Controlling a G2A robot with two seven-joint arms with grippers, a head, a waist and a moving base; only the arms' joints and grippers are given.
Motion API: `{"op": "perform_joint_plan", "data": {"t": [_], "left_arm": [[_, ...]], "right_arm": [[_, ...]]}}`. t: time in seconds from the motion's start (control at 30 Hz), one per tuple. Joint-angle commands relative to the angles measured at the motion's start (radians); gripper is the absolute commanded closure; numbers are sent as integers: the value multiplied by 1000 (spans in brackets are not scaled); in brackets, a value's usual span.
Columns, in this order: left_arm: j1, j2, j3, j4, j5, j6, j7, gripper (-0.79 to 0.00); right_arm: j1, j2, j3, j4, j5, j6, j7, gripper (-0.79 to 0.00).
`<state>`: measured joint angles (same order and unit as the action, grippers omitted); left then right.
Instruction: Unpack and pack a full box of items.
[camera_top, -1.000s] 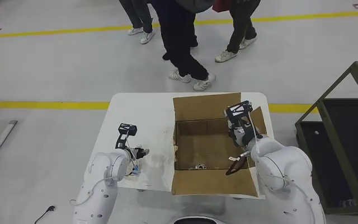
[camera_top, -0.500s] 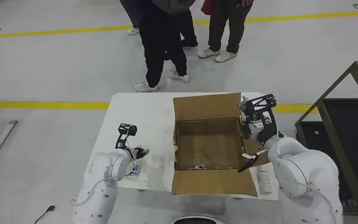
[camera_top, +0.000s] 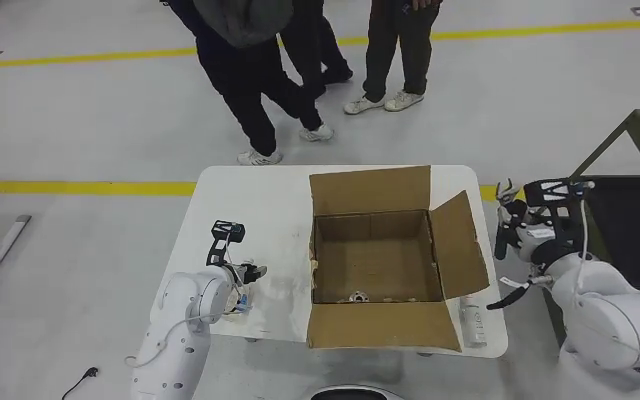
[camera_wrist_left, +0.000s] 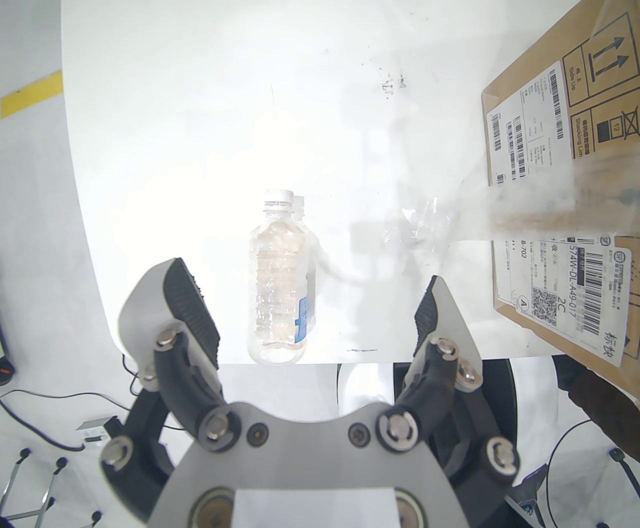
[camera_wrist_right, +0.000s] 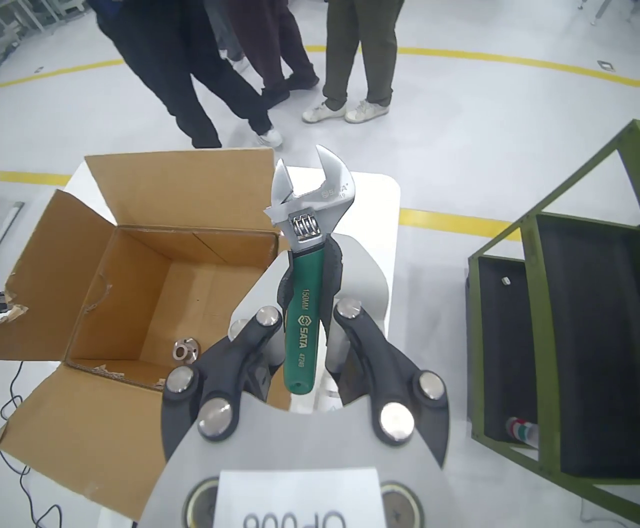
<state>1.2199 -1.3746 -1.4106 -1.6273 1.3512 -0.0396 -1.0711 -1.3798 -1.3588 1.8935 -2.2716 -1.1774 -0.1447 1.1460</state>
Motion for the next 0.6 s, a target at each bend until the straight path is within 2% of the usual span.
{"op": "perform_joint_plan", "data": {"t": [0.0, 0.37, 0.57], "left_arm": [[0, 0, 0, 0, 0, 0, 0, -785], [0, 0, 0, 0, 0, 0, 0, -785], [0, 0, 0, 0, 0, 0, 0, -785]], "right_arm": [[-14, 4, 27, 10, 3, -9, 9, 0], [-139, 25, 117, 84, -36, -92, 10, 0], [-205, 33, 119, 143, -74, -120, -10, 0]]}}
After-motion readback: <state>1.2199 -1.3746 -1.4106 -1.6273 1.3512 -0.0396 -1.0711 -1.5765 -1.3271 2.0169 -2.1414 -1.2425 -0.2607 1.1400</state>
